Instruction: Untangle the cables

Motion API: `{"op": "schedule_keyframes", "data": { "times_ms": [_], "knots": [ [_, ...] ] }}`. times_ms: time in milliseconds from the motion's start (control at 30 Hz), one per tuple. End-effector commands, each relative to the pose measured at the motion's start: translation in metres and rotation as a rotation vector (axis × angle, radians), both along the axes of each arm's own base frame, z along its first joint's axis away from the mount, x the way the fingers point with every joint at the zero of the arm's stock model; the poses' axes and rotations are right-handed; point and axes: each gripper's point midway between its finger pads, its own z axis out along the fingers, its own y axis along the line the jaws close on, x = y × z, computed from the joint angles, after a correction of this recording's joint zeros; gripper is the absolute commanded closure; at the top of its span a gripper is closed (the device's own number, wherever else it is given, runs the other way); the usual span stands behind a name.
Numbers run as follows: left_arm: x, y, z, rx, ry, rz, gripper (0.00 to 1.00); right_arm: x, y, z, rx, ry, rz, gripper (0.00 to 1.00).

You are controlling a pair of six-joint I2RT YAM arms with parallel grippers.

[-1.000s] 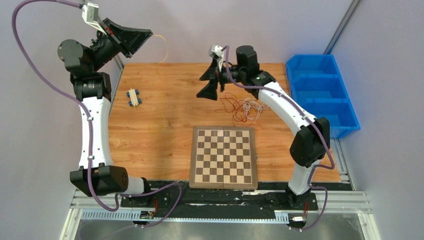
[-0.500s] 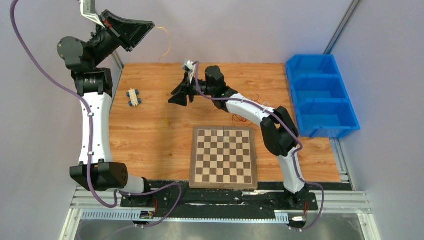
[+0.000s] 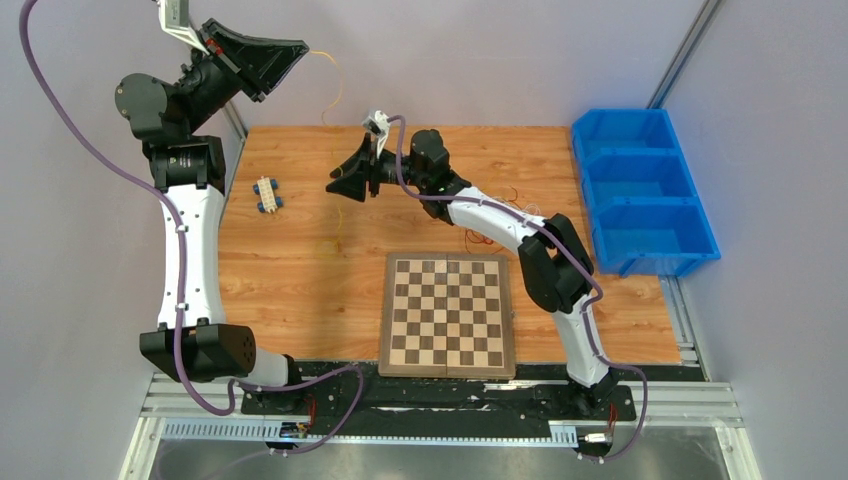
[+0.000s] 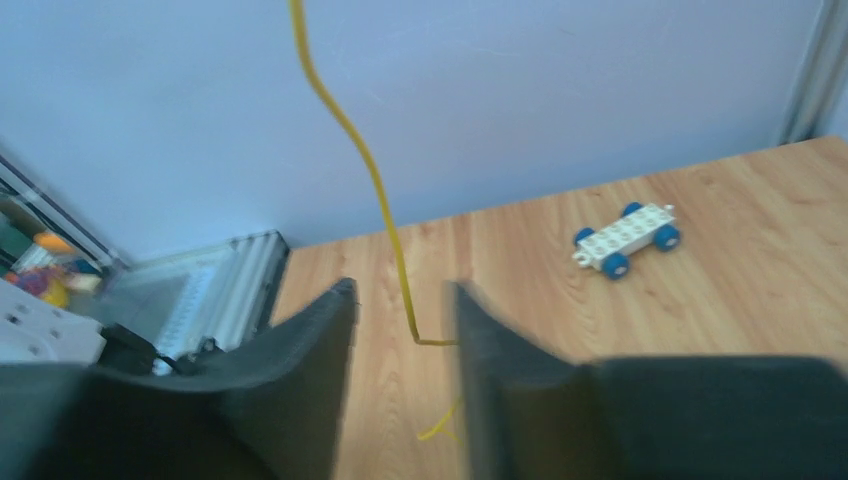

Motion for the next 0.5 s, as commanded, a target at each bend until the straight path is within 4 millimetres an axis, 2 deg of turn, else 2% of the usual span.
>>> {"op": "schedule_keyframes", "data": {
  "times_ms": [0,33,100,133,167,200,267,333,400,467],
  "knots": [
    [-0.014,-0.002,0.014,-0.006,-0.053,0.007,1.0,0.005,0.005,0.015,0.054,-0.039,-0.018,0.87],
    [-0.014,0.0,0.013,-0.008,-0.052,0.021,1.0,0.008,0.002,0.016,0.051,-0.034,-0.035,0.98],
    [-0.009,0.015,0.01,-0.024,-0.034,0.088,1.0,0.013,-0.008,0.02,0.044,-0.03,-0.064,1.0],
    [0.0,0.025,0.0,-0.032,0.006,0.126,1.0,0.016,-0.016,0.024,0.042,-0.024,-0.078,1.0],
    [0.004,0.046,0.0,-0.053,0.012,0.211,1.0,0.019,-0.025,0.029,0.04,-0.022,-0.094,1.0],
    [0.012,0.061,-0.015,-0.061,0.053,0.283,1.0,0.021,-0.035,0.036,0.045,-0.025,-0.109,1.0],
    [0.029,0.113,-0.053,-0.047,0.133,0.494,1.0,0.027,-0.057,0.054,0.061,-0.023,-0.146,1.0],
    [0.038,0.146,-0.105,0.0,0.238,0.626,1.0,0.029,-0.079,0.081,0.094,-0.038,-0.169,1.0],
    [0.041,0.165,-0.16,0.059,0.358,0.705,1.0,0.031,-0.097,0.107,0.128,-0.058,-0.188,1.0],
    [0.04,0.17,-0.215,0.127,0.482,0.713,1.0,0.031,-0.11,0.131,0.161,-0.085,-0.199,1.0]
  ]
}}
